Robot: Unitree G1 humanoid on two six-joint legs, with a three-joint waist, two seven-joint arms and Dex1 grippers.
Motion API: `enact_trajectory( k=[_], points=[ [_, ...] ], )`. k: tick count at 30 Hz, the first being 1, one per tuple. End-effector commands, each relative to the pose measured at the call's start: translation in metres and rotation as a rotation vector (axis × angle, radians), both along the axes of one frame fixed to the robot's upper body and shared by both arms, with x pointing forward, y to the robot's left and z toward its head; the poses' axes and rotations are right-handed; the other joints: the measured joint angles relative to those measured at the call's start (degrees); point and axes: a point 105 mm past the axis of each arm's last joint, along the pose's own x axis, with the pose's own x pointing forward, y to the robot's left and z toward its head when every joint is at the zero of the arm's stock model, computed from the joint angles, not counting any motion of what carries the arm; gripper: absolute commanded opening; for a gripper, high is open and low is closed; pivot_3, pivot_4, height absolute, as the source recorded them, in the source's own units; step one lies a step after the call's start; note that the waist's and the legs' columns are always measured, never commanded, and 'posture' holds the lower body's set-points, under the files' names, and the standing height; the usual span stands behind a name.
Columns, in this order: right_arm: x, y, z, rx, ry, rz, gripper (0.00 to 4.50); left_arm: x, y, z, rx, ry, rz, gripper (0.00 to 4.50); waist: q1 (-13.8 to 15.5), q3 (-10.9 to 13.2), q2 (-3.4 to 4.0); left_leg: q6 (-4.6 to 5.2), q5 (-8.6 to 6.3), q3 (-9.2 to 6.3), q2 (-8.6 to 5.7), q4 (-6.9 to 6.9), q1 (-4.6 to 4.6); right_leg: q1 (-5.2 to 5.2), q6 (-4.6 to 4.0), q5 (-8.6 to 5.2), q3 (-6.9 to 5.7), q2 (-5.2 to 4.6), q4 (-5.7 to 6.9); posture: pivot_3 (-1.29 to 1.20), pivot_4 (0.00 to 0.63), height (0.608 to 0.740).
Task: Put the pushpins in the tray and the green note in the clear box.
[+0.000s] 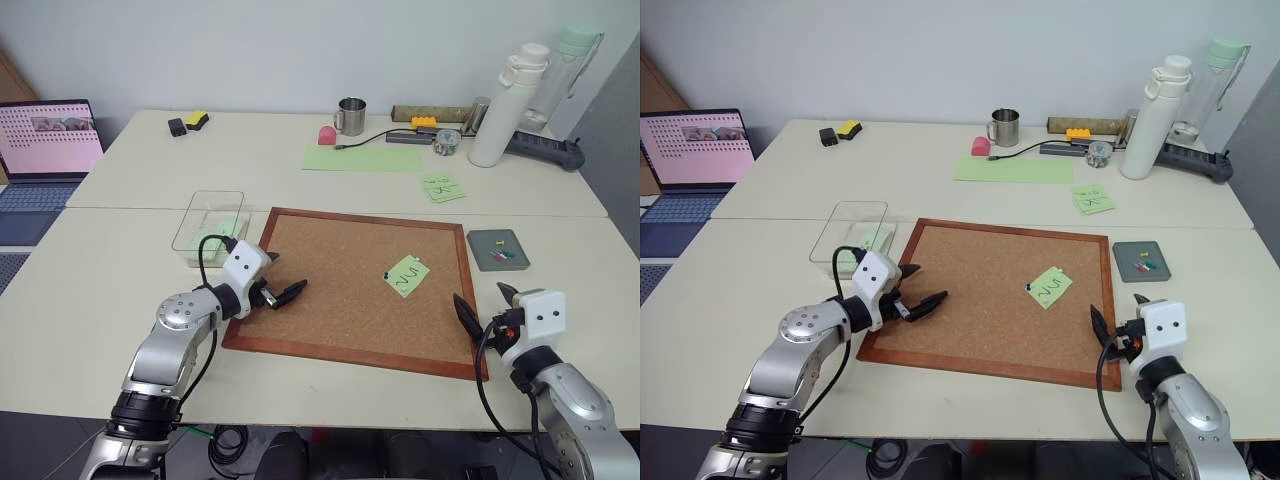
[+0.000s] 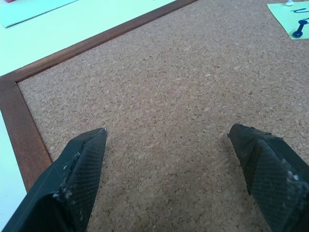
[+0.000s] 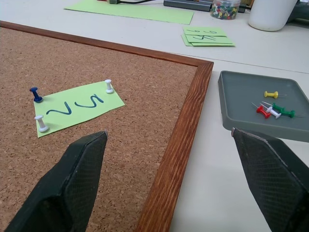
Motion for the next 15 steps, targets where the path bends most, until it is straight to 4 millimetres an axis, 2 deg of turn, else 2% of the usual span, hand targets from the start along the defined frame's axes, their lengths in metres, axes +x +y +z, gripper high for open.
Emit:
enact_trajectory(
  k=[1,15],
  points=[
    [-0.0005,-0.0042,0.0086,-0.008,-0.031,-0.007,4.33,-0.0002,0.0011,0.0171,-0.012,-0.048,-0.008,4.3,0.0,0.0,0.0,0.0,0.0,0.0,0.0,0.0,0.0,0.0,0.0,0.0,0.0,0.0,0.0,0.0,0.15,0.74],
    [-0.0007,-0.0039,0.0085,-0.01,-0.034,-0.006,4.33,-0.0036,-0.0033,0.025,-0.094,-0.022,-0.057,4.3,0.0,0.0,0.0,0.0,0.0,0.0,0.0,0.0,0.0,0.0,0.0,0.0,0.0,0.0,0.0,0.0,0.15,0.74]
  ],
)
